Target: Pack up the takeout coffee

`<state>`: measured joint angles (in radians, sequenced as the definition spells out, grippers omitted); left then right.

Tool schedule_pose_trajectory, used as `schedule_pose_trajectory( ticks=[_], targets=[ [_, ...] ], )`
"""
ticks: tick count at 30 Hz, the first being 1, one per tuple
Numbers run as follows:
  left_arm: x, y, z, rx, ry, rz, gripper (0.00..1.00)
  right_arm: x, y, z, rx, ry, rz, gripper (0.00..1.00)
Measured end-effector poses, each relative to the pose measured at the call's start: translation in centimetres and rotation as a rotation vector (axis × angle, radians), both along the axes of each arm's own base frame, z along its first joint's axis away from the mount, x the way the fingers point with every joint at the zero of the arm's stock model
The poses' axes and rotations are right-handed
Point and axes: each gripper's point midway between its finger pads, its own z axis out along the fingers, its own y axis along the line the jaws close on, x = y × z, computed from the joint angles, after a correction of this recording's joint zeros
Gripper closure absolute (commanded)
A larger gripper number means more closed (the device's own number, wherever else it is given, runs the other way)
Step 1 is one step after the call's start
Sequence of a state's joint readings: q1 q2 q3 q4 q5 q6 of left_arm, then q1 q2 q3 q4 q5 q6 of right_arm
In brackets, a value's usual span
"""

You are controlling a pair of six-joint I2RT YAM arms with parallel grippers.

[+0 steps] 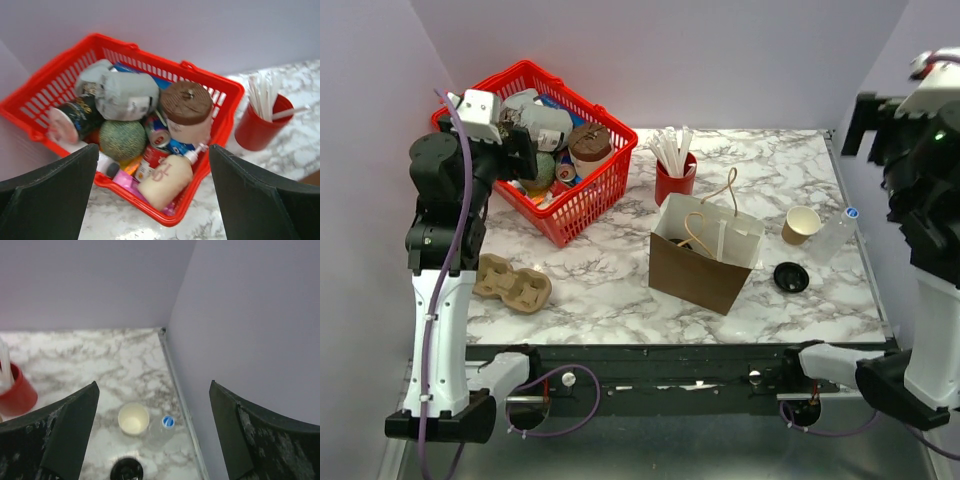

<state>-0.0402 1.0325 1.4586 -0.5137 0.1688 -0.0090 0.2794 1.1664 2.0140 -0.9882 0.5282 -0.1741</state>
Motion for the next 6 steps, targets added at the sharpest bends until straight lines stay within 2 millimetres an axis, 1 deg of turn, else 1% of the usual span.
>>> schedule_pose_trajectory(
  ticks=[2,3,5,6],
  targets=[
    [-0.1,1.3,2.2,0.002,-0.055,0.062,0.01,0.5,-0.5,4.3,0.01,-0.115,-0.032,0.0],
    [-0.1,1.8,3.1,0.003,-0.075,0.087,0.01,0.7,-0.6,6.1,0.014,-0.166,-0.042,0.0],
    [-0.1,3.5,5.2,0.003,-0.128,0.157,0.01,0.8,-0.9,8.6,0.017,-0.243,-0.057,0.0],
    [-0.1,4.5,6.3,0.002,-0.157,0.198,0.01,0.7,-1.0,9.3,0.018,-0.266,-0.066,0.0]
  ],
)
